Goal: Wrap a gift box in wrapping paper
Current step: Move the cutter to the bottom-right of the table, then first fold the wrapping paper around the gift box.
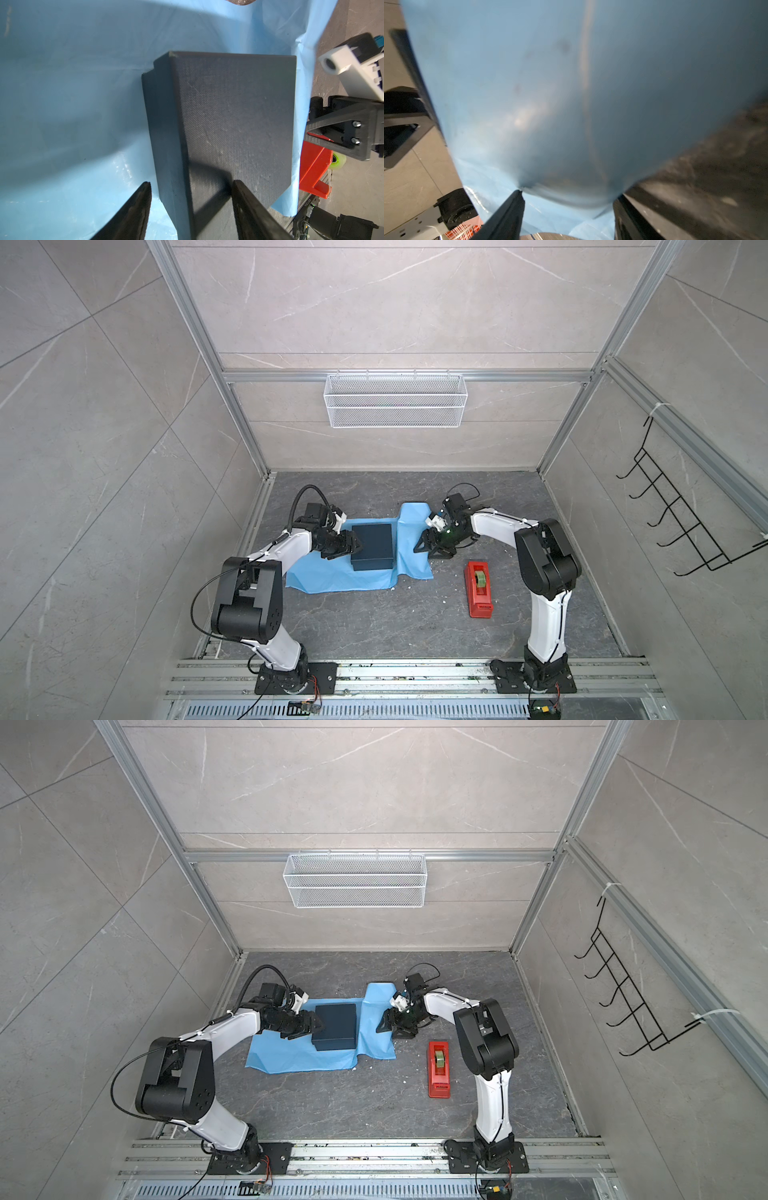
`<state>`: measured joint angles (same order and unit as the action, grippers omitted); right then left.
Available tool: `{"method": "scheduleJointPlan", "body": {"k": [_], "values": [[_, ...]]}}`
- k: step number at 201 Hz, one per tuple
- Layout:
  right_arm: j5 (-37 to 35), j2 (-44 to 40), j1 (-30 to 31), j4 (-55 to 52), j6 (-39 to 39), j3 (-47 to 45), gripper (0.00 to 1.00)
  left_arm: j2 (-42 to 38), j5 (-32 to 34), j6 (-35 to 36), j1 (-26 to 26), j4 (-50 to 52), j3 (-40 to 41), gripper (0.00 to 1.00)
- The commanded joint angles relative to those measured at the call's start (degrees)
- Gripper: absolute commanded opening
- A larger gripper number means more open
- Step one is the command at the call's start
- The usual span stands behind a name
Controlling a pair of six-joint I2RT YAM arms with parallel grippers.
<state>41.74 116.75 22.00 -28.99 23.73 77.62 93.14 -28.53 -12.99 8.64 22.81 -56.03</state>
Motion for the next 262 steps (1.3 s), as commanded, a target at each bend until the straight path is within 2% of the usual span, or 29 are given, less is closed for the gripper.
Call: {"method": "scheduleJointPlan", "body": {"k": [1,46,103,155,181,238,262], "values": [[5.3,-2.9,0.0,9.3,5.1,-1.9,0.70,-0.3,2.4,1.2,0.1,1.8,-0.7,0.64],[9.9,-4.0,0.1,23.7,14.1,-6.4,0.70,-0.5,2.4,1.2,0.1,2.1,-0.8,0.64],[10.9,-7.3,-1.6,30.1,15.7,-7.7,0.71,1.0,2.0,0.9,0.1,2.1,-1.6,0.64],[12.7,-9.7,-2.9,29.9,15.1,-6.8,0.71,0.2,1.8,0.8,0.1,1.7,-1.1,0.64],[11.8,-10.5,-2.9,25.1,12.4,-7.4,0.70,0.4,1.9,1.0,0.1,1.8,-0.9,0.64],[7.7,-18.8,-2.7,19.4,10.7,-15.6,0.60,0.1,2.2,1.1,0.1,2.5,-1.4,0.64],[6.7,-21.6,-2.5,16.5,9.8,-16.2,0.52,-0.4,2.2,1.1,0.1,1.6,-0.5,0.64]]}}
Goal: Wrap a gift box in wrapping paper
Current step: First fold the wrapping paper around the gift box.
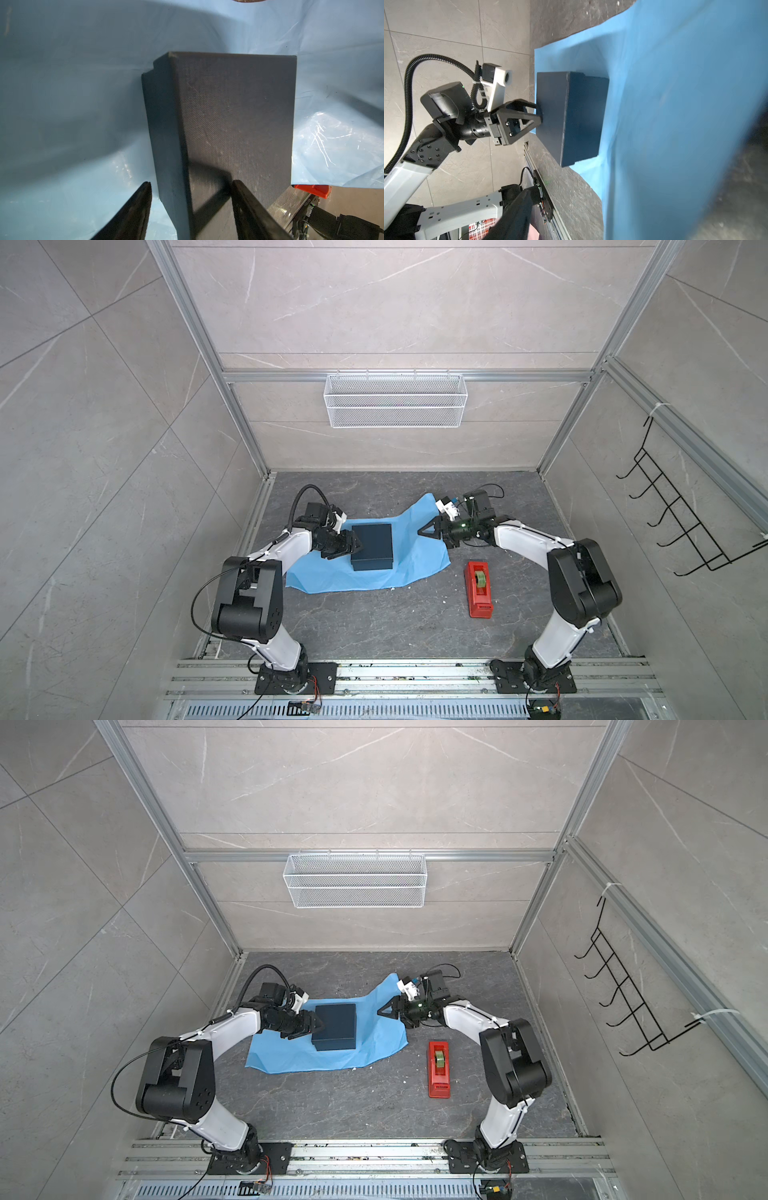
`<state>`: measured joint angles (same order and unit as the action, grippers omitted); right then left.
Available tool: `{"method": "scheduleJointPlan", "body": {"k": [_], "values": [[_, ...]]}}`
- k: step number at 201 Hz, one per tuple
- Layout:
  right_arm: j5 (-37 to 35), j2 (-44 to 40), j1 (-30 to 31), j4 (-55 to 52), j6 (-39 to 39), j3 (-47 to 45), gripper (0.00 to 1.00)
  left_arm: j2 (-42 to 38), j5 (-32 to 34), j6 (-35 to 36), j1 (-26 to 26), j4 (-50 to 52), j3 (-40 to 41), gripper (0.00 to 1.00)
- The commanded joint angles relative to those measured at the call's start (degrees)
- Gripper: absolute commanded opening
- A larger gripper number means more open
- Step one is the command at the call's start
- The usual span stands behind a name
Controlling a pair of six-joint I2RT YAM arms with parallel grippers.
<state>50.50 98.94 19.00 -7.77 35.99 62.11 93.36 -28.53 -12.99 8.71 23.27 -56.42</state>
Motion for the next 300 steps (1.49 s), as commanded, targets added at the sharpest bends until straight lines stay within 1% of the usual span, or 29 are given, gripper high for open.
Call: {"method": "scheduleJointPlan", "body": {"k": [1,15,38,52,72,88,111,131,162,194,210,220,241,275,300], "values": [[-2.2,-3.9,0.5,-5.0,-2.5,-0.7,0.51,-0.6,2.1,1.1,0.0,1.0,-0.1,0.64],[-3.5,-4.8,0.4,-8.0,-4.2,-0.1,0.46,0.0,1.9,1.1,0.0,1.0,0.0,0.63],[-5.0,-5.7,0.5,-11.6,-4.7,0.8,0.32,-0.3,2.1,1.1,0.0,2.3,-1.4,0.64],[-5.1,-6.4,0.5,-12.3,-4.8,0.6,0.27,-0.4,2.0,1.0,0.0,1.2,-0.4,0.64],[-7.1,-7.1,0.4,-14.6,-5.7,1.0,0.21,-0.1,1.9,1.1,0.0,1.5,-0.5,0.64],[-7.7,-7.1,0.5,-15.9,-5.4,1.5,0.09,-0.7,2.1,1.1,0.0,2.0,-0.9,0.64],[-8.6,-7.5,1.5,-16.5,-5.9,2.4,0.04,-0.6,2.0,1.2,0.0,0.6,0.1,0.64],[-9.0,-7.1,2.9,-15.7,-4.4,3.6,0.00,-0.7,1.9,1.0,0.0,2.0,-1.3,0.64],[-10.1,-4.5,7.7,-16.5,-5.0,8.4,0.00,-1.9,1.7,0.6,0.0,0.7,-0.3,0.64],[-10.8,-1.1,12.0,-15.3,-3.2,13.3,0.00,-6.1,1.3,1.1,-0.1,2.9,-2.0,0.75],[-11.4,1.0,13.8,-15.0,-3.2,15.4,0.00,-7.3,-0.8,1.9,-0.5,4.9,-4.0,0.79],[-11.7,2.5,14.6,-14.8,-2.7,16.7,0.00,-7.6,-2.2,2.0,-0.8,6.7,-6.1,0.80],[-12.1,5.5,16.2,-14.4,-1.4,19.7,0.00,-7.9,-5.4,1.6,-0.9,10.9,-11.4,0.79],[-14.3,10.4,18.9,-15.5,-0.8,25.6,0.00,-6.4,-12.5,-5.3,-0.5,8.1,-13.4,0.67],[-16.6,12.9,20.9,-16.0,0.5,28.9,0.00,-5.9,-13.3,-6.9,0.2,7.9,-14.5,0.64]]}}
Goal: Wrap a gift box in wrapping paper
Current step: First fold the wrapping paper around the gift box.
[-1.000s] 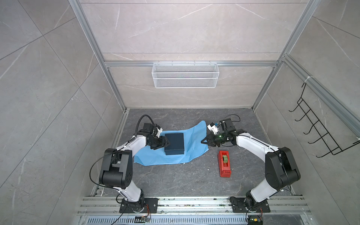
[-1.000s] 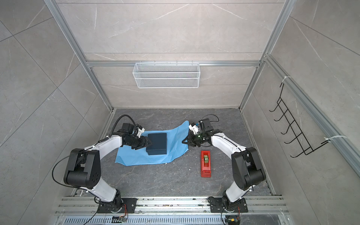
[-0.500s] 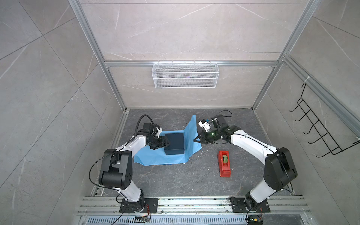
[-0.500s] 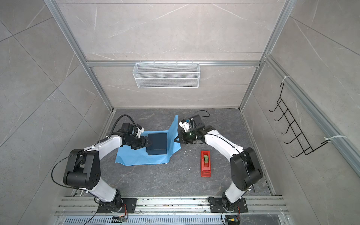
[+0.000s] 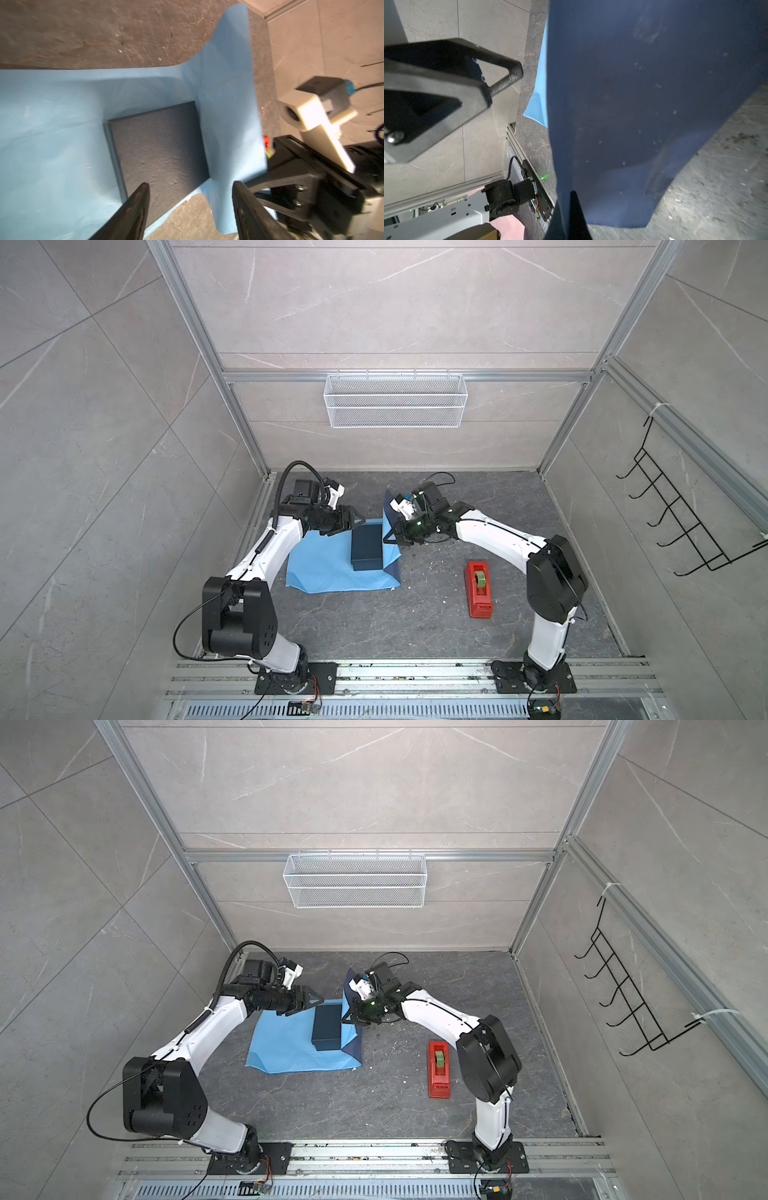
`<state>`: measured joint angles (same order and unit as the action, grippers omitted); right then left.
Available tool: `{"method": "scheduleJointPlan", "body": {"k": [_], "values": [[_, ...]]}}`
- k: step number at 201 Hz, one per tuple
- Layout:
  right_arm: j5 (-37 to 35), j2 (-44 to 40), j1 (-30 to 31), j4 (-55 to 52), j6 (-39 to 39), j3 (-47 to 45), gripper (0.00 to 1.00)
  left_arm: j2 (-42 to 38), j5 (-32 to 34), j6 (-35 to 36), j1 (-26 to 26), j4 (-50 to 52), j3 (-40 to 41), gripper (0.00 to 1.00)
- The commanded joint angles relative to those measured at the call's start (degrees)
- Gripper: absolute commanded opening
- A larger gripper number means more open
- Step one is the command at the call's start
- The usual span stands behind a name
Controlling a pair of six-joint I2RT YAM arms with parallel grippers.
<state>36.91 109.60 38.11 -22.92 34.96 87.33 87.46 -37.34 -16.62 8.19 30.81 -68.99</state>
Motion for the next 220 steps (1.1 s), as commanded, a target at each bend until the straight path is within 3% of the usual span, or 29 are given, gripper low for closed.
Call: {"method": "scheduleJointPlan", "body": {"k": [1,56,137,179,220], "values": [[-3.2,2.3,1.9,-0.9,1.5,3.9,0.00,0.1,-4.4,-3.4,0.8,0.3,-2.0,0.64],[-6.1,5.7,5.5,-3.3,1.6,8.3,0.00,3.2,0.5,-3.7,3.2,1.2,-4.6,0.62],[-7.6,8.4,7.9,-4.7,2.2,10.8,0.00,7.3,8.7,-1.3,3.9,5.4,-9.1,0.51],[-8.6,9.6,8.3,-6.0,1.4,12.5,0.00,7.7,9.9,-0.2,3.8,5.1,-8.3,0.27],[-8.5,10.7,8.8,-6.5,0.8,13.7,0.00,8.0,9.8,0.0,3.9,4.7,-8.0,0.13]]}}
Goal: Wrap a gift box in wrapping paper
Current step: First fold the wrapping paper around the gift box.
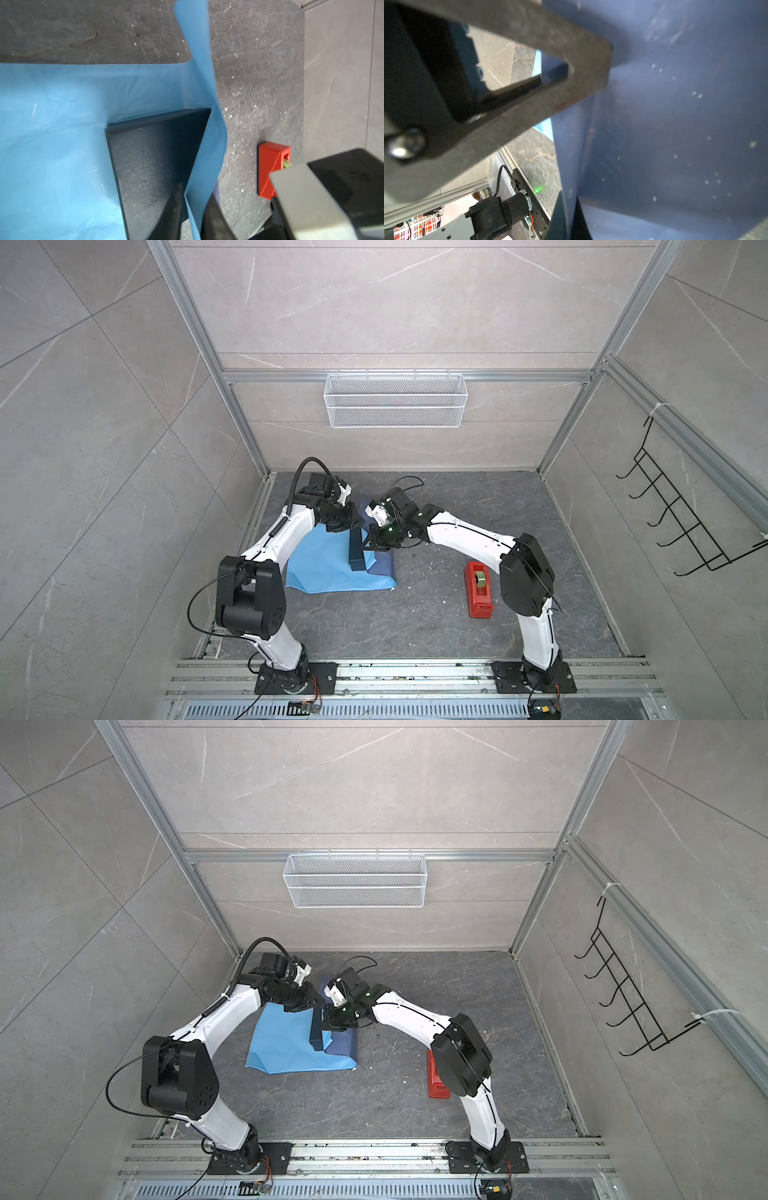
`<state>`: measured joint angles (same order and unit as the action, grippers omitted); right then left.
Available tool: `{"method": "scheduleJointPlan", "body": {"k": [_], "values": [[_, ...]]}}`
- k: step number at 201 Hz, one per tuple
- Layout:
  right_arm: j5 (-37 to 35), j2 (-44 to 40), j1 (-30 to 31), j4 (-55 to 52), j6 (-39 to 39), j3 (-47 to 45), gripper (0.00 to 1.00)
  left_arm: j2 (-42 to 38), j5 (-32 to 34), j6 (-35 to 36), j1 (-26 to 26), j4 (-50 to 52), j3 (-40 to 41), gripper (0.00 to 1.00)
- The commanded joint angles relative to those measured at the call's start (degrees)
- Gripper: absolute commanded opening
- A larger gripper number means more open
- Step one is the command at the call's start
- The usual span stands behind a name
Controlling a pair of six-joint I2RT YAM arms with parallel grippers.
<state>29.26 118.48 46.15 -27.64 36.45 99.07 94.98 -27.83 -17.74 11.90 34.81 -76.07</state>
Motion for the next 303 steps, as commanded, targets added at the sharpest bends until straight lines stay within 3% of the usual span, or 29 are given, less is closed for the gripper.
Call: {"method": "scheduleJointPlan", "body": {"k": [1,29,47,77,107,145,196,303], "values": [[-0.8,1.9,0.8,-1.8,-0.7,2.1,0.00,0.5,0.2,1.1,0.1,0.8,-1.0,0.12],[-0.3,2.4,1.3,-2.1,-0.8,2.9,0.00,0.3,0.7,1.8,0.1,1.6,-1.9,0.03],[-0.3,2.8,1.6,-3.2,-1.9,3.9,0.10,1.0,0.8,1.8,0.1,1.2,-1.3,0.00],[0.3,0.3,1.6,-4.0,-2.8,3.2,0.22,0.4,2.5,3.5,0.1,2.2,-1.3,0.00],[-1.6,-5.1,0.8,-6.6,-5.8,0.8,0.40,0.4,3.9,5.2,-0.3,1.9,0.7,0.00],[-6.8,-9.4,-2.8,-6.1,-5.7,-5.4,0.52,0.2,4.7,7.3,-0.5,1.8,2.1,0.00],[-12.8,-5.9,-5.3,-6.0,-4.4,-5.7,0.64,-0.3,8.7,11.3,-0.6,2.6,2.5,0.00],[-11.0,4.2,-6.2,-4.1,-2.9,-1.8,0.67,-0.5,8.2,11.6,-1.1,1.6,3.6,0.00]]}}
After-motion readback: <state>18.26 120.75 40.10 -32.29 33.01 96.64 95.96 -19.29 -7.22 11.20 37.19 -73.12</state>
